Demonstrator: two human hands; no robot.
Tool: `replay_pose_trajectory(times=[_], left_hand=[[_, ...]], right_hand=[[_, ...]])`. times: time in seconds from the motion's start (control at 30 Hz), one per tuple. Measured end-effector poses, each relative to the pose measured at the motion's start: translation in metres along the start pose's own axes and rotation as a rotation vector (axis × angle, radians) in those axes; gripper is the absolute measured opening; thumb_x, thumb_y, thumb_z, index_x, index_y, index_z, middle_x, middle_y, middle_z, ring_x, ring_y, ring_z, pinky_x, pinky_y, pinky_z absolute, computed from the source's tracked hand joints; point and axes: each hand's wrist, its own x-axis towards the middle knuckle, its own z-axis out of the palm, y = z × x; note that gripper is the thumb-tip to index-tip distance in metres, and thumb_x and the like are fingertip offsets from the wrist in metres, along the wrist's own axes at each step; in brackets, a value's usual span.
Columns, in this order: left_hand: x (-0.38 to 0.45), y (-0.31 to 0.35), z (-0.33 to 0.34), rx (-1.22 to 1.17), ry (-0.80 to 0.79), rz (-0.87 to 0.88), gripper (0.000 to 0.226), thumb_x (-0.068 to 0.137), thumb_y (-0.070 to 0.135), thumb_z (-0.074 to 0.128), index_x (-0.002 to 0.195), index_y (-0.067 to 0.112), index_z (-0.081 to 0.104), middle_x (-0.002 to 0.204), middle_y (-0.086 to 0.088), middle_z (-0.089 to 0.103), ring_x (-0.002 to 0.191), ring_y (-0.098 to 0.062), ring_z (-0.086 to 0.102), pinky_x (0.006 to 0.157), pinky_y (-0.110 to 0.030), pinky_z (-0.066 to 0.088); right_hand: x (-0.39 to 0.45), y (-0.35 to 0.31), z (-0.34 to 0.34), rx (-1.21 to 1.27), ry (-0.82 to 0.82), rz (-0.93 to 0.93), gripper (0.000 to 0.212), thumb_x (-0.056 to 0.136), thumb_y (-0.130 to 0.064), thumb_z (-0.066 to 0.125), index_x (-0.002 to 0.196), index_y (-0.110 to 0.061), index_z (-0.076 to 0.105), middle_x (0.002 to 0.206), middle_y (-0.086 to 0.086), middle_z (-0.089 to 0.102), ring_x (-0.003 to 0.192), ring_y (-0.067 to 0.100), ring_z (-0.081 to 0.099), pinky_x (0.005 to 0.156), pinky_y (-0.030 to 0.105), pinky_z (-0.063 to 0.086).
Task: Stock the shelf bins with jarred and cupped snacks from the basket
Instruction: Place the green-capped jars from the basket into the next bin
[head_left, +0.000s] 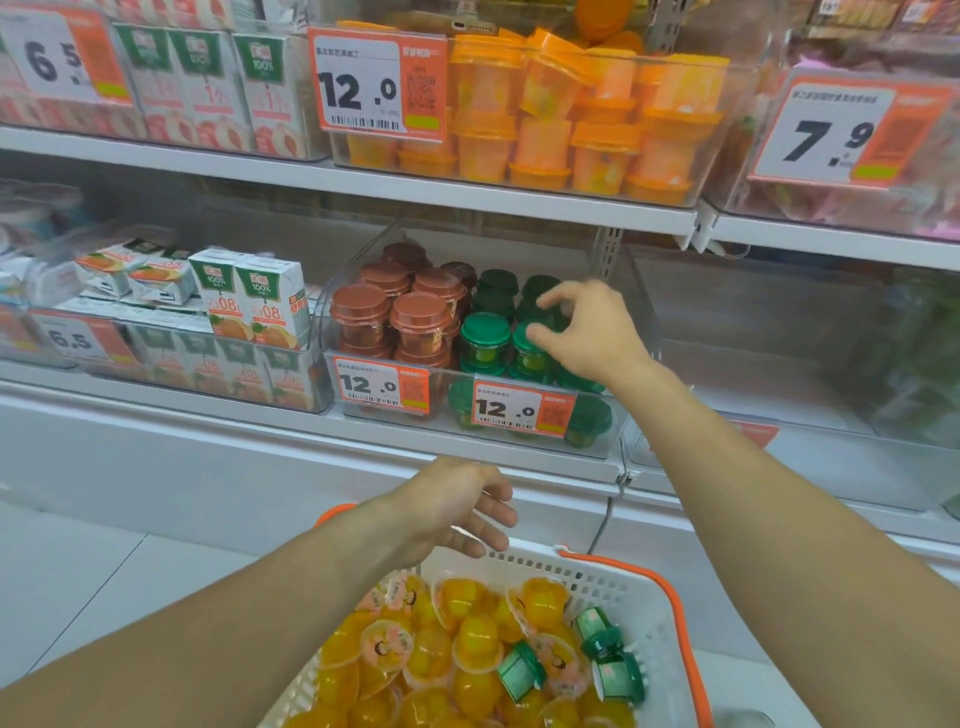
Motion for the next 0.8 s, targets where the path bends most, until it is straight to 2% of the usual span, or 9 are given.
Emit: replay_pose_trajectory(times=[0.1,0.17,0.3,0.4,0.5,0.57,0.63,0.73,0.8], left_hand=[[0.005,-0.013,0.000,0.143,-0.022,-0.027,0.028,0.099,0.024,0.049,0.110,0.001,0.062,0.098,-0.014,0.073,0.069,-0.025,0.068,0.061,-0.031,0.051],[0.012,-0.026,0.005,0.241,-0.012,-0.061,0.027,0.097,0.022,0.051,0.111,0.001,0.061,0.096,-0.013,0.072,0.066,-0.025,0.067,0.059,-0.029,0.052],[0.031,-0.067,0.020,0.576,-0.011,-0.158,0.027,0.096,0.022,0.052,0.108,0.000,0.063,0.098,-0.013,0.072,0.062,-0.022,0.065,0.054,-0.027,0.051],[0.043,-0.108,0.034,0.774,0.018,-0.181,0.027,0.093,0.028,0.056,0.101,0.003,0.063,0.087,-0.013,0.070,0.074,-0.027,0.067,0.060,-0.031,0.051],[0.045,-0.157,0.062,0.766,0.068,-0.200,0.037,0.094,0.030,0.061,0.120,0.004,0.053,0.110,-0.013,0.061,0.097,-0.024,0.060,0.068,-0.030,0.046],[0.051,-0.188,0.085,0.740,0.096,-0.193,0.056,0.091,0.035,0.066,0.133,0.007,0.042,0.131,-0.014,0.050,0.110,-0.025,0.056,0.076,-0.031,0.046],[0.058,-0.205,0.107,0.669,0.142,-0.195,0.067,0.088,0.041,0.067,0.138,0.011,0.034,0.139,-0.013,0.037,0.115,-0.028,0.053,0.083,-0.033,0.049],[0.066,-0.203,0.134,0.539,0.310,-0.198,0.067,0.090,0.050,0.063,0.136,0.010,0.034,0.130,-0.008,0.037,0.120,-0.031,0.050,0.091,-0.035,0.047],[0.075,-0.194,0.148,0.526,0.381,-0.252,0.076,0.091,0.055,0.060,0.141,0.007,0.028,0.137,-0.017,0.033,0.119,-0.033,0.052,0.082,-0.034,0.046]], right_hand=[[-0.018,-0.017,-0.012,0.125,0.187,-0.177,0.004,0.087,-0.017,0.068,0.090,-0.020,0.069,0.096,-0.001,0.061,0.073,0.009,0.061,0.079,0.021,0.049],[-0.041,-0.027,-0.010,0.179,0.201,-0.295,0.006,0.085,-0.011,0.066,0.084,-0.017,0.067,0.089,0.001,0.062,0.065,0.009,0.059,0.070,0.018,0.047],[-0.108,-0.014,0.023,0.104,-0.117,-0.433,0.005,0.083,-0.012,0.066,0.084,-0.016,0.068,0.081,-0.005,0.058,0.064,0.002,0.047,0.065,0.014,0.037],[-0.165,0.027,0.057,-0.045,-0.505,-0.314,0.011,0.087,-0.018,0.062,0.096,-0.018,0.069,0.088,-0.006,0.060,0.075,0.004,0.052,0.070,0.021,0.041],[-0.215,0.075,0.081,-0.220,-0.780,-0.106,0.008,0.089,-0.025,0.060,0.092,-0.020,0.066,0.091,-0.002,0.062,0.084,0.018,0.057,0.074,0.028,0.047],[-0.239,0.105,0.090,-0.248,-0.819,0.032,0.015,0.089,-0.022,0.061,0.075,-0.024,0.057,0.087,-0.002,0.060,0.083,0.020,0.057,0.071,0.024,0.044],[-0.253,0.130,0.094,-0.255,-0.795,0.160,0.015,0.087,-0.012,0.060,0.074,-0.021,0.056,0.091,0.000,0.058,0.083,0.020,0.056,0.067,0.020,0.044],[-0.265,0.155,0.095,-0.261,-0.742,0.257,0.022,0.089,-0.008,0.058,0.109,-0.014,0.064,0.108,0.003,0.057,0.084,0.017,0.055,0.073,0.022,0.050],[-0.265,0.162,0.098,-0.283,-0.713,0.272,0.032,0.091,-0.009,0.059,0.123,-0.014,0.061,0.118,0.005,0.055,0.091,0.017,0.057,0.083,0.026,0.054]])
